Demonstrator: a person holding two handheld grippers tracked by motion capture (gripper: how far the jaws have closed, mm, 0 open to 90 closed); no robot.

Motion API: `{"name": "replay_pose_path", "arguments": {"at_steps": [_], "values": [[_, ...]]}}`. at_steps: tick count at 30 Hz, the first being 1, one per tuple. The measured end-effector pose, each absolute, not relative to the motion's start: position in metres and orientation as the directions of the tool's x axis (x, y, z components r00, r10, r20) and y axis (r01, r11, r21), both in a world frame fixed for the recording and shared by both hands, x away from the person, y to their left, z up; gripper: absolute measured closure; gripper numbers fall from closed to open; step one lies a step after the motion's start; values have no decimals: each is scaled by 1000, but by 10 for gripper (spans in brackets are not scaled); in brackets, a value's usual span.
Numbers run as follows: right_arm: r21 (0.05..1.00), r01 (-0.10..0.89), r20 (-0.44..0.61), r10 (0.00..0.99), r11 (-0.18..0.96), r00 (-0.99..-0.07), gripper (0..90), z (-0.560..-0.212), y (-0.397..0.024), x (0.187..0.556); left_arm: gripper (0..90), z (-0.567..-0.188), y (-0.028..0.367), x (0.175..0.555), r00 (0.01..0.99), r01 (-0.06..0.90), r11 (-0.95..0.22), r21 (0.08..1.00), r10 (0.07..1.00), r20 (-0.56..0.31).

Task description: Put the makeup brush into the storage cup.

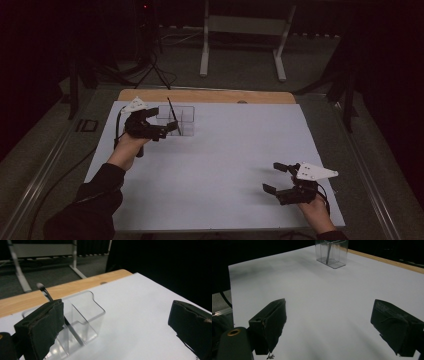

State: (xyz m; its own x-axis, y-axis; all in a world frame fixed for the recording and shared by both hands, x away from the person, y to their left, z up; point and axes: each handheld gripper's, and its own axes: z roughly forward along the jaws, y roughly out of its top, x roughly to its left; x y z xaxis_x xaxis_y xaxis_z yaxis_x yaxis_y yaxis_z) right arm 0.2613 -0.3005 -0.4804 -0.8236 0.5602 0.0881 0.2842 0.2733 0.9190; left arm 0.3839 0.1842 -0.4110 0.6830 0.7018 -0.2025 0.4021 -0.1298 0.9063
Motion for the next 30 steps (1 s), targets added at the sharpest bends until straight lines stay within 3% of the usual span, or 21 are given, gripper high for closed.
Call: {"name": "replay_pose_path", "arguments": {"at_steps": [30], "values": [[917,276,77,551,288,-831,131,-480,-297,261,13,-438,197,296,822,325,-278,904,555,-125]]}}
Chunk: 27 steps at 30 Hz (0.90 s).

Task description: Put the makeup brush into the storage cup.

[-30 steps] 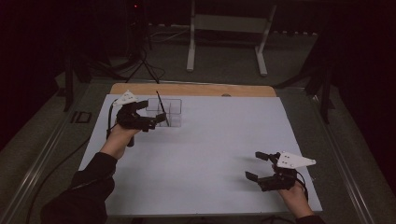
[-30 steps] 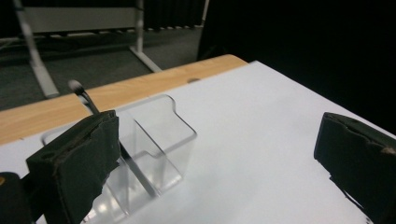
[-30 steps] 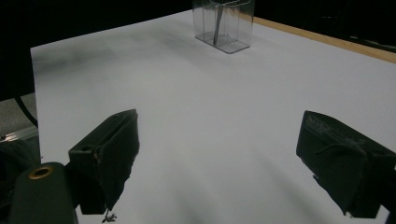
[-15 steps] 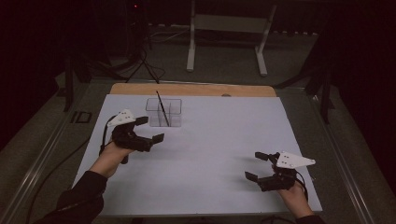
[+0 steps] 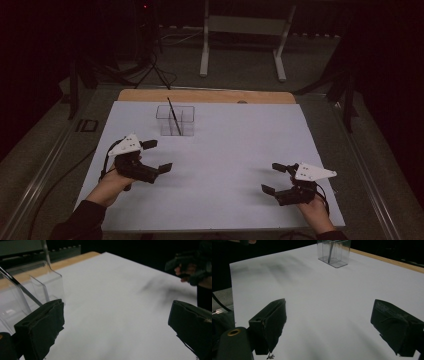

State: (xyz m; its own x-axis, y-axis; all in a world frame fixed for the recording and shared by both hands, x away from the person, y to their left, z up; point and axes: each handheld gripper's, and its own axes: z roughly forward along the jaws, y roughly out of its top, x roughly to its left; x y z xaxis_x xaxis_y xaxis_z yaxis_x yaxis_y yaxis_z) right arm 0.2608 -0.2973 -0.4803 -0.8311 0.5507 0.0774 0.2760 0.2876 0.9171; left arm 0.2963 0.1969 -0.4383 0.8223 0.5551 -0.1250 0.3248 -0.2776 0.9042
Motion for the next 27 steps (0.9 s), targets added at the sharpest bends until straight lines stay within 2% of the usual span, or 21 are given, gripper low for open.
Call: {"name": "replay_pose_path", "arguments": {"at_steps": [12,27], "values": [[916,277,76,551,291,-831,131,-481,-297,261,13,-458,195,272,836,333,-341,879,538,-108],[914,282,82,548,292,-832,131,-481,-296,261,13,-481,205,242,850,316,-336,887,516,-107]]}}
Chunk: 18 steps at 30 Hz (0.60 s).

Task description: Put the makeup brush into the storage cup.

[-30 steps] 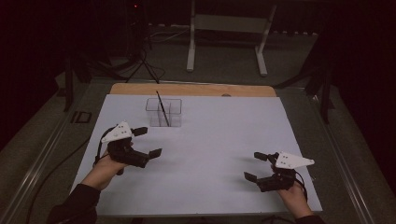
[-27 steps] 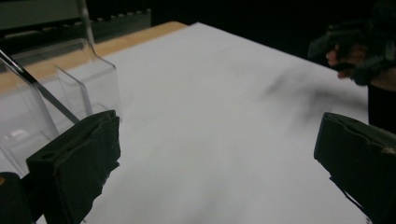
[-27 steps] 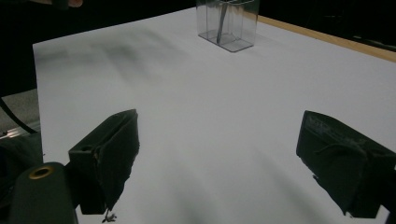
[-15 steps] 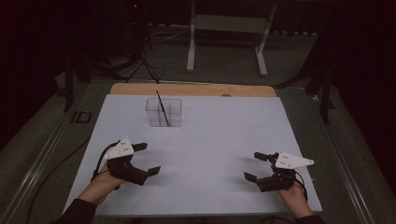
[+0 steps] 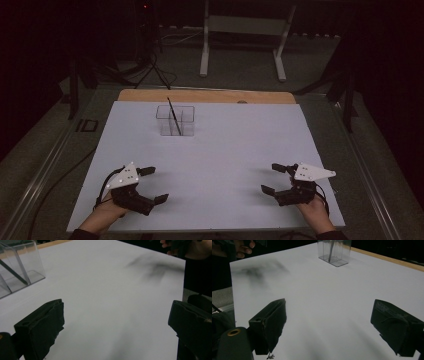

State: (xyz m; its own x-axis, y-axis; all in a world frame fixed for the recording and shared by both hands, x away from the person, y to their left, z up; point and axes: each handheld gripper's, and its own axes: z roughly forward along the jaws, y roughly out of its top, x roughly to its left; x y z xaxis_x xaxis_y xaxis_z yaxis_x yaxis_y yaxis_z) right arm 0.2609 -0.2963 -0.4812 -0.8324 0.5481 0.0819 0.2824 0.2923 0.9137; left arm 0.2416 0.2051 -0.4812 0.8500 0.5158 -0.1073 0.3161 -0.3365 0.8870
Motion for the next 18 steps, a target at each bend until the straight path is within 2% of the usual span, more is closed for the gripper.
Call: {"name": "replay_pose_path", "arguments": {"at_steps": [10,14,18], "values": [[912,285,85,546,294,-833,131,-482,-296,261,13,-501,211,236,847,319,-361,876,523,-93],[914,283,84,547,291,-833,131,-482,-297,261,13,-508,216,236,842,329,-320,888,526,-123],[913,285,83,550,292,-831,131,-482,-298,262,13,-511,216,234,843,312,-337,888,529,-96]]}}
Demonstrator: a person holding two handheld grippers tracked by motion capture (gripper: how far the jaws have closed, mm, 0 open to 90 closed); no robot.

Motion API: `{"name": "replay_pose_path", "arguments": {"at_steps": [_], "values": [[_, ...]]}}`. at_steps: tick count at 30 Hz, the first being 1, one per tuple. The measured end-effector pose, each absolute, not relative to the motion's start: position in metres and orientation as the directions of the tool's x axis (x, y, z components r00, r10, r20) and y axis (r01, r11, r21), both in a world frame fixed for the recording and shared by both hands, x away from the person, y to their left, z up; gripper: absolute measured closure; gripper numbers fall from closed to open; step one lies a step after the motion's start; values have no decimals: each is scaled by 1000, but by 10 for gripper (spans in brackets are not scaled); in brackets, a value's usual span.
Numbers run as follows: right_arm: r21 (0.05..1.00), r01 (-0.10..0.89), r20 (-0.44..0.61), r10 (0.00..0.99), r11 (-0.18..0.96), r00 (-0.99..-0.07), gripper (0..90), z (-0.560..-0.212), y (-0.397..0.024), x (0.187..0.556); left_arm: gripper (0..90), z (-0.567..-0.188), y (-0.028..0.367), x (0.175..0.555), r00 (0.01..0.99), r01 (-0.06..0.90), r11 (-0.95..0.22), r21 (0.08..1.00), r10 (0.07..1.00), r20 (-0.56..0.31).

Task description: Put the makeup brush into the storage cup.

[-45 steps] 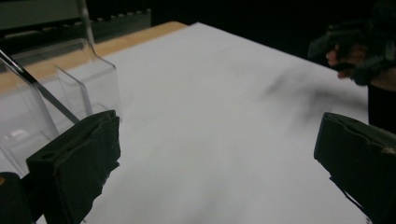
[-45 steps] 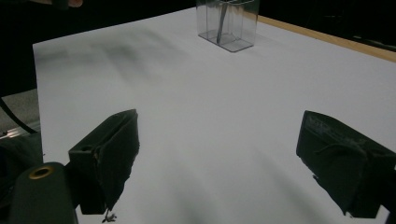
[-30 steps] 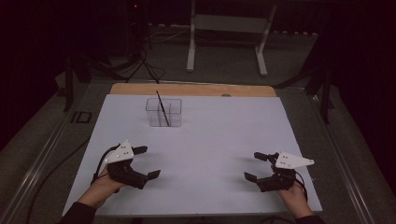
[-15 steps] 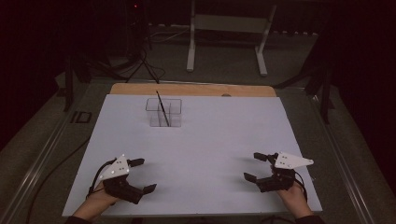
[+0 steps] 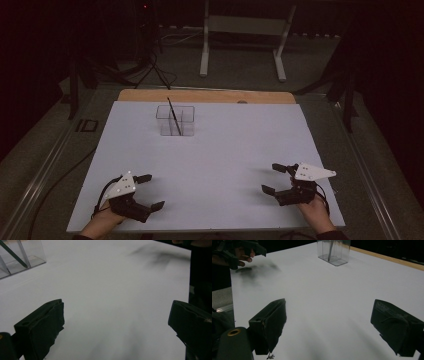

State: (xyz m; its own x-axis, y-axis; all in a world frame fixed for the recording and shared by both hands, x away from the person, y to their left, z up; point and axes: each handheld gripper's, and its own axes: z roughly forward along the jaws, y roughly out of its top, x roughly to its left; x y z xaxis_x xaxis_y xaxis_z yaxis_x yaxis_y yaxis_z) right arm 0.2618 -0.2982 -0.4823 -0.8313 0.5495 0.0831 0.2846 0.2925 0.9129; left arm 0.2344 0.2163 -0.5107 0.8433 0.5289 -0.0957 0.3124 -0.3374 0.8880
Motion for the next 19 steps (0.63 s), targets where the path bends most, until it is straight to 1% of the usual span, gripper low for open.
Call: {"name": "replay_pose_path", "arguments": {"at_steps": [12,19], "values": [[911,287,84,550,296,-831,131,-483,-299,263,13,-516,218,238,831,318,-315,894,546,-103],[912,284,79,549,298,-832,131,-482,-299,262,13,-518,217,239,833,321,-330,888,544,-99]]}}
